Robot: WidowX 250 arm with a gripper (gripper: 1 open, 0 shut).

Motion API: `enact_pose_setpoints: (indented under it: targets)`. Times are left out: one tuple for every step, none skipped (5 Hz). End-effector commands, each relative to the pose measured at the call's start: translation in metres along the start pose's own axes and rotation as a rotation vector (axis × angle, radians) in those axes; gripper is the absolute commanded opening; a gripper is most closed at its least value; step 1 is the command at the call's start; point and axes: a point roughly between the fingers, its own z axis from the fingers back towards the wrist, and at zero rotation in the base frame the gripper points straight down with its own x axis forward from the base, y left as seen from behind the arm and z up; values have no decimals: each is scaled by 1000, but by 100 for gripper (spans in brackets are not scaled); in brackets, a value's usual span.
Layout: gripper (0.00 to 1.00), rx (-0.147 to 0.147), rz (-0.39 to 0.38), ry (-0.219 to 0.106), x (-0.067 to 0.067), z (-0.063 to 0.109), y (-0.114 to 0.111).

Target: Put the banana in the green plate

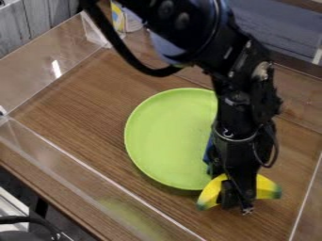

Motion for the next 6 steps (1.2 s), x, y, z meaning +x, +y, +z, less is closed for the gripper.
enact_pose_setpoints:
  targets:
    - [0, 2, 12, -18, 0, 0, 4]
    - [0, 0, 15, -23, 0, -1, 5]
    - [0, -2, 18, -27, 0, -2, 6]
    - [0, -5, 21, -31, -1, -3, 8]
    - [0, -9, 23, -35, -1, -4, 9]
    - [0, -13, 26, -39, -2, -4, 10]
